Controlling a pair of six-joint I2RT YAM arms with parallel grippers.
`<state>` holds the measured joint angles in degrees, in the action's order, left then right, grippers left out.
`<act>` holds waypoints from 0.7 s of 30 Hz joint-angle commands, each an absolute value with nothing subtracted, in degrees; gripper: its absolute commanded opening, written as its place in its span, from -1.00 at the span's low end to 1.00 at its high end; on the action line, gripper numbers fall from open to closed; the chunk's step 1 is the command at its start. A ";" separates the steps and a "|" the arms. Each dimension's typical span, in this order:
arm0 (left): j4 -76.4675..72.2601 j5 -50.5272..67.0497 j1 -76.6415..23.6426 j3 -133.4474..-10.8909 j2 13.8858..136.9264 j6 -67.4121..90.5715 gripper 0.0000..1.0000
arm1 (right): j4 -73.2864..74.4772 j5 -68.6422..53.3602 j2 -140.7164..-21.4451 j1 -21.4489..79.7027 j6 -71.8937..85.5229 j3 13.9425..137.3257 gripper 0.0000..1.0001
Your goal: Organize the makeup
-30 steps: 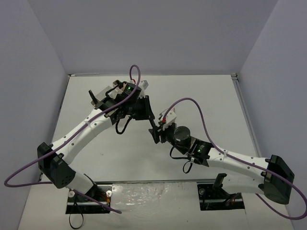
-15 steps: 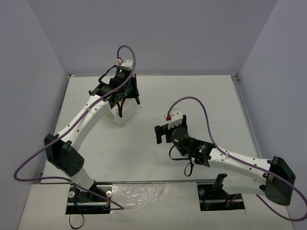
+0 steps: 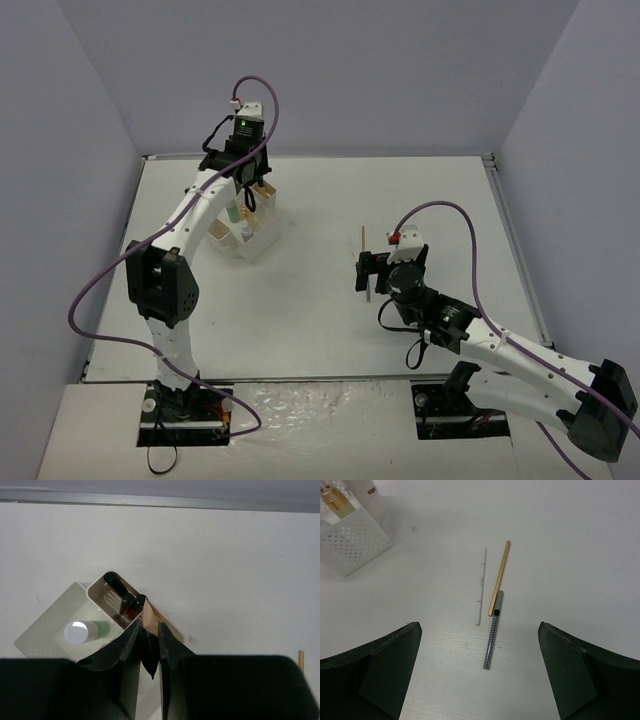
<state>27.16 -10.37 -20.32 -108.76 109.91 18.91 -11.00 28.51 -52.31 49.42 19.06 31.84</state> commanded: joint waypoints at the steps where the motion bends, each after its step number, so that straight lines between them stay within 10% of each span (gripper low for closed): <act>1: 21.66 -10.48 -19.61 -112.44 109.47 17.74 -1.00 | -11.62 29.09 -50.46 48.01 20.21 31.40 1.00; 12: 18.72 -10.84 -19.66 -106.58 110.33 20.39 -0.94 | -11.28 29.24 -51.85 47.55 20.30 31.05 1.00; 21: 20.06 -12.48 -19.69 -104.43 107.00 21.36 -0.21 | -10.36 29.44 -51.60 47.29 20.93 31.13 1.00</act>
